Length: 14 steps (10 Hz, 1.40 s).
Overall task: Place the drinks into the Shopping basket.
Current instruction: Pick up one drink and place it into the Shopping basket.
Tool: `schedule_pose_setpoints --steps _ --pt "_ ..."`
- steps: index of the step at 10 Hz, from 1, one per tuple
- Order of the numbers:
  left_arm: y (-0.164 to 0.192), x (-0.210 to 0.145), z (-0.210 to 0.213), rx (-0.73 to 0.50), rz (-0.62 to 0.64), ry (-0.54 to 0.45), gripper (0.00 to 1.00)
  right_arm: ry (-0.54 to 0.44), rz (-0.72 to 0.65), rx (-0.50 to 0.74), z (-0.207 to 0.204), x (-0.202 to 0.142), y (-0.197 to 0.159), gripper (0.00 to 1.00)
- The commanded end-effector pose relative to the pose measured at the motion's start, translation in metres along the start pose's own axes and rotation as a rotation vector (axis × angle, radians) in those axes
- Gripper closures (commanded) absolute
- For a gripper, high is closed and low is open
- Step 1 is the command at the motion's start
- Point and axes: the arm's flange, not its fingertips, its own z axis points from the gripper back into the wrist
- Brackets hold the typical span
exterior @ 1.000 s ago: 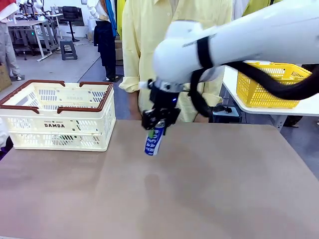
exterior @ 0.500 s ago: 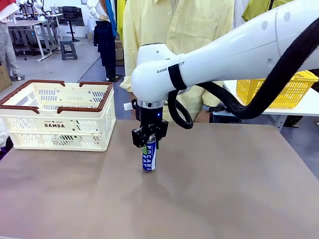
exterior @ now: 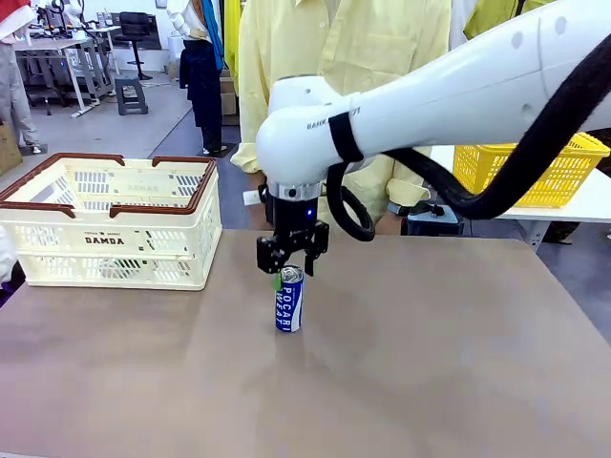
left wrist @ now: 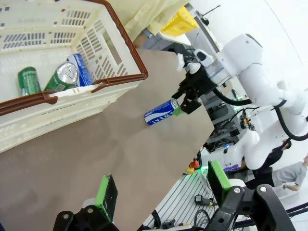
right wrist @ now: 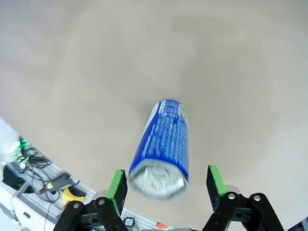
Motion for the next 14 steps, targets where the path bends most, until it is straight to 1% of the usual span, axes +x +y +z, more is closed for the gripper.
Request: schedule_pose_setpoints --steps 1,2,3,4,5,6,7,8,9,10,11,12,13,14 --pt "-0.001 -0.002 0.002 0.000 0.008 0.016 0.00 -0.025 -0.034 0.122 0.060 -0.058 -0.031 0.00" --pt "-0.001 -0.002 0.002 0.000 0.008 0.016 0.00 -0.032 -0.106 0.206 0.097 -0.089 -0.062 0.00" --pt "-0.001 -0.002 0.002 0.000 0.008 0.016 0.00 -0.066 -0.211 0.309 0.141 -0.136 -0.116 0.00" --pt "-0.001 -0.002 0.002 0.000 0.008 0.016 0.00 -0.037 -0.291 0.443 0.164 -0.182 -0.167 0.00" --pt "-0.001 -0.002 0.002 0.000 0.008 0.016 0.00 -0.046 -0.361 0.618 0.176 -0.235 -0.226 0.00" --pt "-0.001 -0.002 0.002 0.000 0.008 0.016 0.00 -0.088 -0.438 0.805 0.174 -0.292 -0.287 0.00" --pt "-0.001 -0.002 0.002 0.000 0.008 0.016 0.00 -0.141 -0.534 0.990 0.157 -0.352 -0.345 0.00" --pt "-0.001 -0.002 0.002 0.000 0.008 0.016 0.00 -0.200 -0.563 1.196 0.130 -0.415 -0.395 0.00" --pt "-0.001 -0.002 0.002 0.000 0.008 0.016 0.00 -0.285 -0.593 1.388 0.096 -0.475 -0.441 0.00" --pt "-0.001 -0.002 0.002 0.000 0.008 0.016 0.00 -0.414 -0.661 1.574 0.053 -0.534 -0.479 0.00" --pt "-0.001 -0.002 0.002 0.000 0.008 0.016 0.00 -0.543 -0.764 1.670 0.015 -0.570 -0.496 0.00" --pt "-0.001 -0.002 0.002 0.000 0.008 0.016 0.00 -0.605 -0.835 1.659 -0.014 -0.578 -0.503 0.00" --pt "-0.001 -0.002 0.002 0.000 0.008 0.016 0.00 -0.257 -0.681 1.348 0.059 -0.536 -0.432 0.00" --pt "-0.001 -0.002 0.002 0.000 0.008 0.016 0.00 -0.257 -0.681 1.348 0.059 -0.536 -0.432 0.00"
